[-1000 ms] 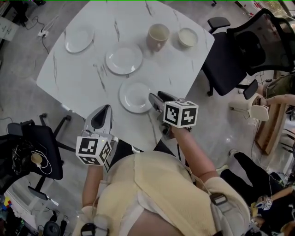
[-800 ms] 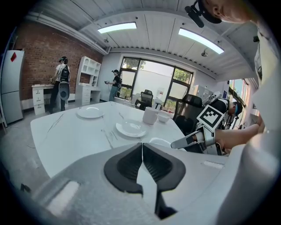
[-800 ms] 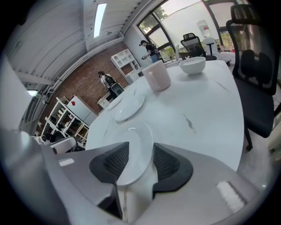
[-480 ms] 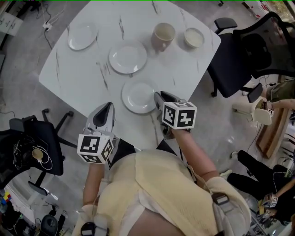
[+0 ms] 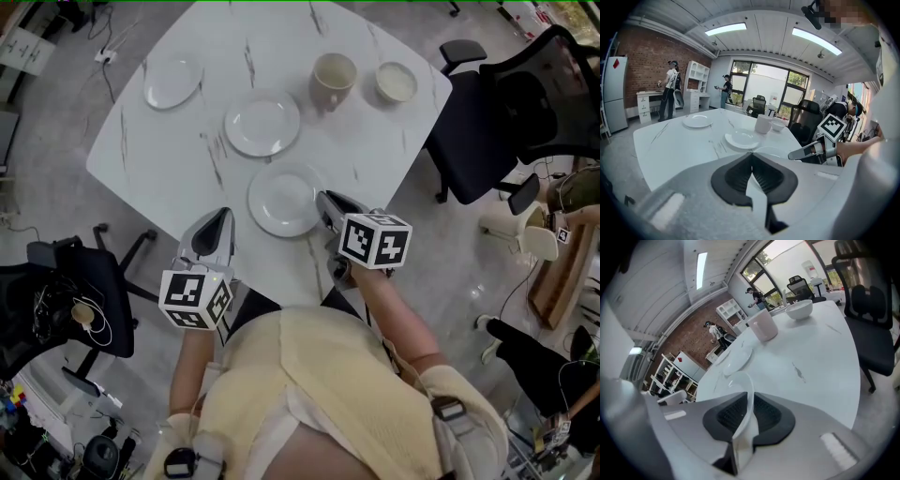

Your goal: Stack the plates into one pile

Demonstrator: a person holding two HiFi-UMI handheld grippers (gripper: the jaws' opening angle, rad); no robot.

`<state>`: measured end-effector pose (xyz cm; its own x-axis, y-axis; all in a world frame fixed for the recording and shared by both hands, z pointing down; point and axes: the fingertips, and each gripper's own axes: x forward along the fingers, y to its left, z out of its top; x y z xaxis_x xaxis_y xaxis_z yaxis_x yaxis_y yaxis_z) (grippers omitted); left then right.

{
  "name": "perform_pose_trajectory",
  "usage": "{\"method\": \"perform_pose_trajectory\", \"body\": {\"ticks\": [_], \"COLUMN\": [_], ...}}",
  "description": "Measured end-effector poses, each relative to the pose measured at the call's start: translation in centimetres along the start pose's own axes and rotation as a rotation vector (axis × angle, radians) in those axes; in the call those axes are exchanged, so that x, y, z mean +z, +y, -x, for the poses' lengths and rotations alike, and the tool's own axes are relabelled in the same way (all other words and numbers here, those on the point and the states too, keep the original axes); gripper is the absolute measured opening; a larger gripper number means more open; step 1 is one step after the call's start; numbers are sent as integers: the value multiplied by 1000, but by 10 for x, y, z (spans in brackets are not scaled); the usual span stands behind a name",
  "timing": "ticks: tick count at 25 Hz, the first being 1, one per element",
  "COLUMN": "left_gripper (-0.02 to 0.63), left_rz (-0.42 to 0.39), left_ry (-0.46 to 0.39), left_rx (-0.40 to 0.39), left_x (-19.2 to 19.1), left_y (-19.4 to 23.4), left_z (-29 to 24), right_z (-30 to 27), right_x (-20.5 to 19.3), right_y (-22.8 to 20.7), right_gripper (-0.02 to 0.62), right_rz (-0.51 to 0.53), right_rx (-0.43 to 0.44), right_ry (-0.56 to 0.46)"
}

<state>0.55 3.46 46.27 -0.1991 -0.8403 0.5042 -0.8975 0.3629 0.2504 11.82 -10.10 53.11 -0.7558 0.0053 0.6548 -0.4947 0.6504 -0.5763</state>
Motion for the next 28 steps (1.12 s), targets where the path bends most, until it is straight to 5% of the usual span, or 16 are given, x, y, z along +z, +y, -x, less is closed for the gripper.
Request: {"method": "perform_pose_trajectory", "body": {"ticks": [7,16,28], "left_gripper": [-6,-8,-8], "left_rz": [-27,-30,-61], "left_ry": [-16,-39,-33], "left_rx": [15,20,-101], "left_x": [12,19,35], "left_y": [-4,0,27], "left_z": [-7,-7,-22], "right_z": [17,29,32], "right_x": [14,20,43], "right_y": [22,46,66], "right_gripper": [21,15,17], "right_rz": [-126,-147,-233], "right_rx": [166,289,290], "right_ry": [-60,-88,-221]}}
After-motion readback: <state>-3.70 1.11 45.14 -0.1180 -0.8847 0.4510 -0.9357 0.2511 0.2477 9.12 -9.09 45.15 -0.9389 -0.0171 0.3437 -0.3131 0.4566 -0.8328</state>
